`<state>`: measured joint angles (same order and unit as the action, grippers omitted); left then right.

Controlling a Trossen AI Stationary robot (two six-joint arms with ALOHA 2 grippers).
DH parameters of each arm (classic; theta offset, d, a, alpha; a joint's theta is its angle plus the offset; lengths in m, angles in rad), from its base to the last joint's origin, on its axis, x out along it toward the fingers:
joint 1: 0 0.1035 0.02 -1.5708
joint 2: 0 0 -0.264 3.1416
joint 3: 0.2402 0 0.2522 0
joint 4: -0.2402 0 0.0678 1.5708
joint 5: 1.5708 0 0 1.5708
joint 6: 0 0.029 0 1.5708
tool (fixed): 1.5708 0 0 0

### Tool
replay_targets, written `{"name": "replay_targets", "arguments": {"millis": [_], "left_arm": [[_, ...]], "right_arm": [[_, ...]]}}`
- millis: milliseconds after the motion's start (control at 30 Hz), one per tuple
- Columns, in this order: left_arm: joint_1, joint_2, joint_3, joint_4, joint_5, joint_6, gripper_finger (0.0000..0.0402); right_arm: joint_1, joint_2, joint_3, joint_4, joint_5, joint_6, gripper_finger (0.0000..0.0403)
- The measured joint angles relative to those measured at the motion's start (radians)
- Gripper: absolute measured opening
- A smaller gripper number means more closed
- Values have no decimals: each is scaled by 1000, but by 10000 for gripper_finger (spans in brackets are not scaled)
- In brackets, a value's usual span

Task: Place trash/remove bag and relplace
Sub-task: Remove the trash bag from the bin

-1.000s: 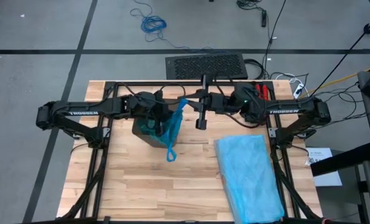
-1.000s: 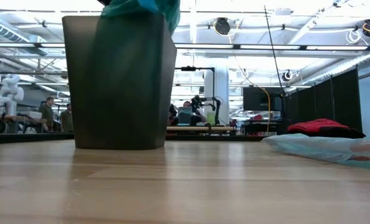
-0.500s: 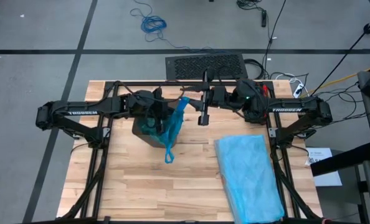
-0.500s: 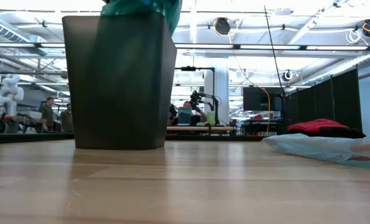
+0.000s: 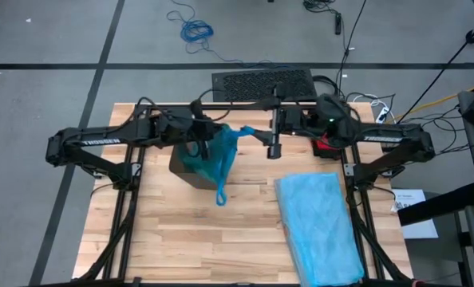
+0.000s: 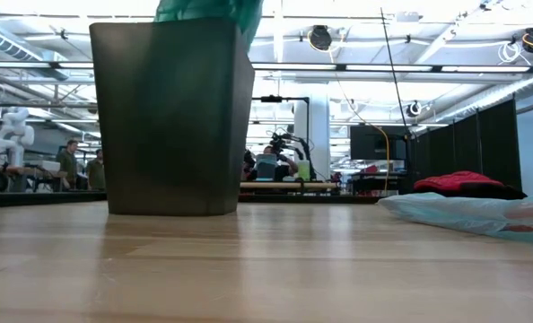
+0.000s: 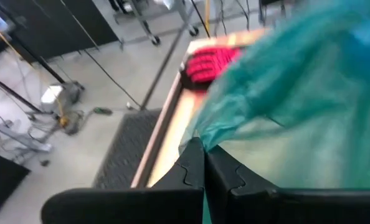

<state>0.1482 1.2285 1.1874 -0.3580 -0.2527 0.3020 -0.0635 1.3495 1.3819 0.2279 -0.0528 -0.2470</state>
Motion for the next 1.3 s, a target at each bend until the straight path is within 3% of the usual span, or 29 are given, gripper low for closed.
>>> {"name": "replay_targets", "arguments": {"millis": [433, 867, 1067, 1300], "left_arm": [[0, -6, 193, -108, -99, 72, 0], [0, -5, 198, -128, -119, 71, 0], [0, -5, 199, -206, -67, 47, 2], [0, -4, 199, -277, -27, 46, 63]], "right_arm": [[0, -113, 0, -71, 0, -8, 247], [-2, -40, 0, -111, 3, 45, 247], [-8, -35, 0, -108, 4, 24, 247], [-8, -40, 0, -109, 4, 23, 247]]}}
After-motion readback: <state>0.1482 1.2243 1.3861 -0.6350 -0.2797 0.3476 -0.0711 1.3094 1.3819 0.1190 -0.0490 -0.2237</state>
